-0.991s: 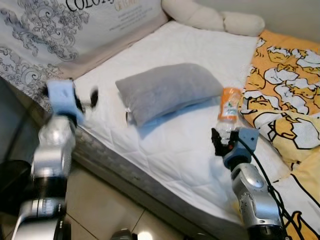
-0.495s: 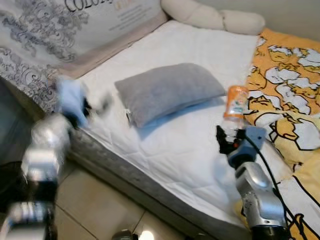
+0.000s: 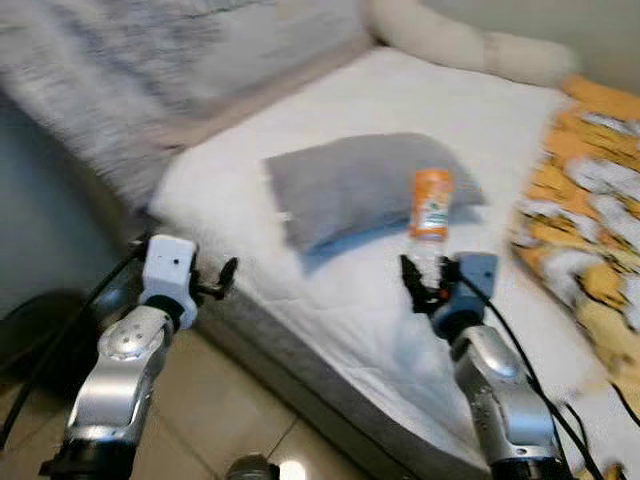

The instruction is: Clean up the room

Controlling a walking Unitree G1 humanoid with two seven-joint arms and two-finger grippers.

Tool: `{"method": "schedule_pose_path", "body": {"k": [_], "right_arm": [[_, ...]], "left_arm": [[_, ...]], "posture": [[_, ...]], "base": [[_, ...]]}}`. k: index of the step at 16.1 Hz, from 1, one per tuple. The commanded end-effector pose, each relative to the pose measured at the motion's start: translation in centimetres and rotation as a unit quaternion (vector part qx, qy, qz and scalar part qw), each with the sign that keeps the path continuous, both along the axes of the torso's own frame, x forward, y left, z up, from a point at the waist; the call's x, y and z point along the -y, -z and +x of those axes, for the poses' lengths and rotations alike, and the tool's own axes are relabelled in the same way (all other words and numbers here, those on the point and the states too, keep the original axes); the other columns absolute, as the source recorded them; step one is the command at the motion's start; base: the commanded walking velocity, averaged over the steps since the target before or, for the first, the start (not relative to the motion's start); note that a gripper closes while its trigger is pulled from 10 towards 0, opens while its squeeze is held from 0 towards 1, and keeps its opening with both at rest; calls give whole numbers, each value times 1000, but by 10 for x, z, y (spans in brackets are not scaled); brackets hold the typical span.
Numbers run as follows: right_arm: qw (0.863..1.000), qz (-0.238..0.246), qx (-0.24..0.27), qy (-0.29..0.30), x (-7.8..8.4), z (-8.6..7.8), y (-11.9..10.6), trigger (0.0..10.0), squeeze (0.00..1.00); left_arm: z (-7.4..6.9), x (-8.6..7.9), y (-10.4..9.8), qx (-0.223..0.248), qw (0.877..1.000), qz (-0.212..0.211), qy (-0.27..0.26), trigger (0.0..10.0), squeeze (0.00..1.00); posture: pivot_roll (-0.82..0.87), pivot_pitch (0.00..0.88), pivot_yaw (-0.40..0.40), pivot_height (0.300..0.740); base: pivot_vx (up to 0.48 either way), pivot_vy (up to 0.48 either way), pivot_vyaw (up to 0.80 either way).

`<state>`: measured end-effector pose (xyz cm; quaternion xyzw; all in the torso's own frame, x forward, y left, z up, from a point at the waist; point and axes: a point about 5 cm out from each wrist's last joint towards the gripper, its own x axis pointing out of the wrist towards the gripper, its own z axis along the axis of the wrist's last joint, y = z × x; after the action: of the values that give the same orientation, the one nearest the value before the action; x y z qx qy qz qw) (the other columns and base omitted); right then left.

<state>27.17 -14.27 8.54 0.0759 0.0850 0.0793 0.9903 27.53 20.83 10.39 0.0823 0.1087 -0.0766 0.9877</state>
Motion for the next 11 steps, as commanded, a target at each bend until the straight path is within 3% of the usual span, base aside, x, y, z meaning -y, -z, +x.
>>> {"method": "schedule_pose_path", "body": {"k": [1, 4, 7, 11], "right_arm": [[1000, -6, 1, -7, -2, 4, -4, 10000, 0], [1000, 3, -6, -19, -8, 3, -1, 10000, 0], [998, 65, -24, 2, -4, 5, 0, 10000, 0], [997, 71, -32, -7, -8, 6, 1, 10000, 0]], "left_arm": [[-1, 1, -4, -1, 1000, -2, 1, 10000, 0], [3, 3, -8, 7, 1000, 22, -2, 10000, 0], [5, 13, -11, 8, 999, 34, 19, 10000, 0], [7, 17, -10, 1, 1000, 26, 15, 10000, 0]], "posture": [[76, 0, -11, 740], [57, 0, 3, 740], [60, 0, -3, 740], [43, 0, 5, 740]], "base": [[0, 0, 800], [0, 0, 800], [0, 0, 800], [0, 0, 800]]}}
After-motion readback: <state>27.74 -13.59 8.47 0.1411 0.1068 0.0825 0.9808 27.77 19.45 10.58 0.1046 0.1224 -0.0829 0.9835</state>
